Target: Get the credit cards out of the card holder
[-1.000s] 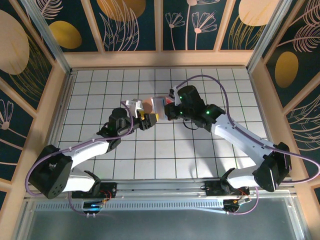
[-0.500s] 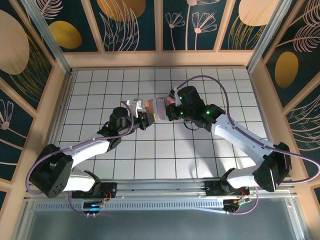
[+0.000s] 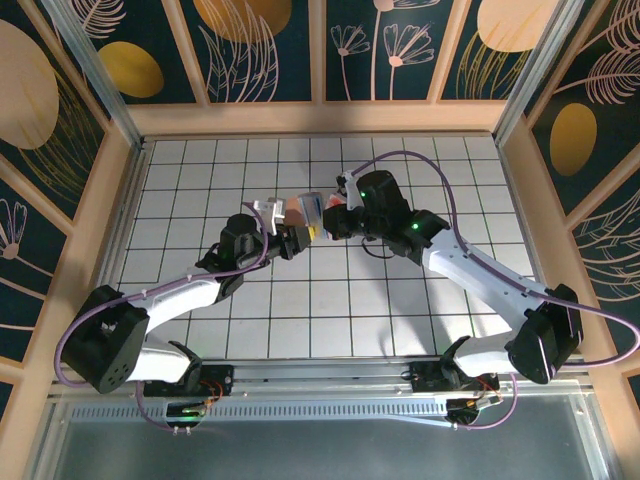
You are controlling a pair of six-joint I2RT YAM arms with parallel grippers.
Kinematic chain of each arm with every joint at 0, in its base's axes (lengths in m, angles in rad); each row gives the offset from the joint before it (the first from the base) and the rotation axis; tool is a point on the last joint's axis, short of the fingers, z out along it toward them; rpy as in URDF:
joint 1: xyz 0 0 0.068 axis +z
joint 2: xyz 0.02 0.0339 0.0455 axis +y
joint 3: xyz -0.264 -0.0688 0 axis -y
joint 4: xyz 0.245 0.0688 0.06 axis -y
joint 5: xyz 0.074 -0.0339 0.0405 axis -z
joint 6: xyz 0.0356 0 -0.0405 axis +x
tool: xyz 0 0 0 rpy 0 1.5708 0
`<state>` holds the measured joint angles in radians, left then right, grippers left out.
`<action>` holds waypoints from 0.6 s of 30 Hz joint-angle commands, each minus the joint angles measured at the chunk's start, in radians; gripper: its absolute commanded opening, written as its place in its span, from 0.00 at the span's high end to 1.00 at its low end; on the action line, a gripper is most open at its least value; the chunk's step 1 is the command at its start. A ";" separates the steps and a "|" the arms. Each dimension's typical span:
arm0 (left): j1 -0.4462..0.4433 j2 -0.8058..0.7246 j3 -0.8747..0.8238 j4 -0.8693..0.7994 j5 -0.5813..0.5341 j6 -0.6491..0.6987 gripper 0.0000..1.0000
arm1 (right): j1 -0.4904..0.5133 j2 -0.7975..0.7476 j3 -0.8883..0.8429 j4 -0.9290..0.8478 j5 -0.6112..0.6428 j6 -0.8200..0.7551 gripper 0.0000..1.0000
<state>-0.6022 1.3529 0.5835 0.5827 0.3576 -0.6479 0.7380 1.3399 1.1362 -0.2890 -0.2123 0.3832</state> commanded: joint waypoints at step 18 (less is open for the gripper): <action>-0.004 -0.076 -0.020 0.082 0.047 -0.004 0.03 | -0.019 -0.005 0.032 -0.021 0.035 0.023 1.00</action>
<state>-0.6025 1.2835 0.5606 0.6247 0.3847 -0.6559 0.7151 1.3380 1.1301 -0.3012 -0.2039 0.3992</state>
